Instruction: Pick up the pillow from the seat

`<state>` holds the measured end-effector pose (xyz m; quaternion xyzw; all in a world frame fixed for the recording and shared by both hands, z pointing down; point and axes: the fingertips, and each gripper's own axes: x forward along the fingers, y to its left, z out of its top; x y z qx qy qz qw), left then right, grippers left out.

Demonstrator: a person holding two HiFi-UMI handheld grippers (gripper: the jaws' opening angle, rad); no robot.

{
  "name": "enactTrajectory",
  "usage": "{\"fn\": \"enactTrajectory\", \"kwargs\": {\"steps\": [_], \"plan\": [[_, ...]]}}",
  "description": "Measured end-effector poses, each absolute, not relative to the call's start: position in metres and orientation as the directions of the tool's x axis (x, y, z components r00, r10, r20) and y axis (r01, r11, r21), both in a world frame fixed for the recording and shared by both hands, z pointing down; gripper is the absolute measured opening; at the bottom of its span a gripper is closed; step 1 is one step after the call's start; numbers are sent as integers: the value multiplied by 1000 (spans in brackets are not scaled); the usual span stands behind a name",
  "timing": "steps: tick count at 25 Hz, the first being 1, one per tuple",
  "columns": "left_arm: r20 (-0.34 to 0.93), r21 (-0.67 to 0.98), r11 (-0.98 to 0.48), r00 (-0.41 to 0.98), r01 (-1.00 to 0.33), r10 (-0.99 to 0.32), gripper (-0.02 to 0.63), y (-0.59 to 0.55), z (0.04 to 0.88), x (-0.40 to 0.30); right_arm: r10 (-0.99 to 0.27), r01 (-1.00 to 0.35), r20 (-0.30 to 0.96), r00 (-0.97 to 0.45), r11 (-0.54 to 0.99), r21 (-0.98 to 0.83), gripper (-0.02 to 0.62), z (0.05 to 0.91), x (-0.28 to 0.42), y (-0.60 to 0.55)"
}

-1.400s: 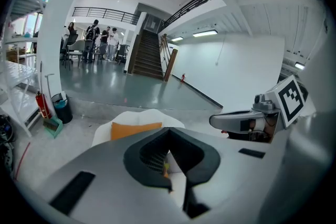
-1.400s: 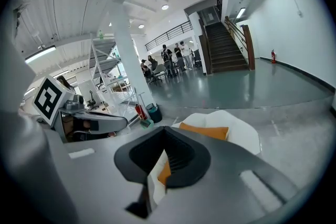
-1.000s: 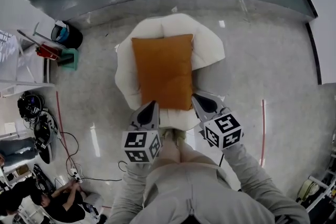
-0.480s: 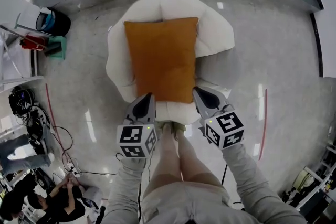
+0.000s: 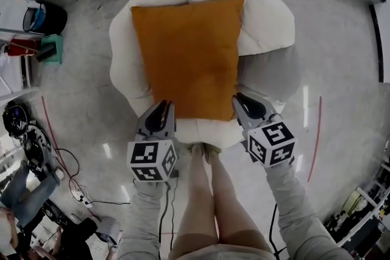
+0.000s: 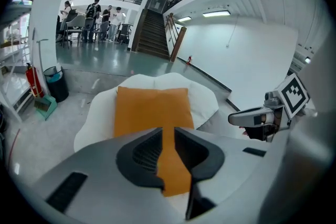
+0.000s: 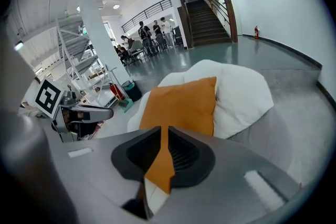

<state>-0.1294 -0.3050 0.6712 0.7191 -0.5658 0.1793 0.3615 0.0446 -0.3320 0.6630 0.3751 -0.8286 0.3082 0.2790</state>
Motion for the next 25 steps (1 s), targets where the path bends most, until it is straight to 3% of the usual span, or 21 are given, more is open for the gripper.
{"fn": "enactTrajectory", "kwargs": {"steps": [1, 8, 13, 17, 25], "plan": [[676, 315, -105, 300, -943, -673, 100, -307, 685, -131, -442, -796, 700, -561, 521, -308, 49, 676, 46, -334], [741, 327, -114, 330, -938, -585, 275, -312, 778, -149, -386, -811, 745, -544, 471, -348, 214, 754, 52, -356], [782, 309, -108, 317, -945, -536, 358, -328, 829, -170, -334, -805, 782, -527, 491, -332, 318, 798, 49, -370], [780, 326, -105, 330, -939, -532, 473, -348, 860, -187, -286, -803, 798, -531, 471, -365, 430, 834, 43, -380], [806, 358, -242, 429, -902, -407, 589, -371, 909, -184, -210, -788, 822, -529, 482, -383, 574, 883, 46, -395]]}}
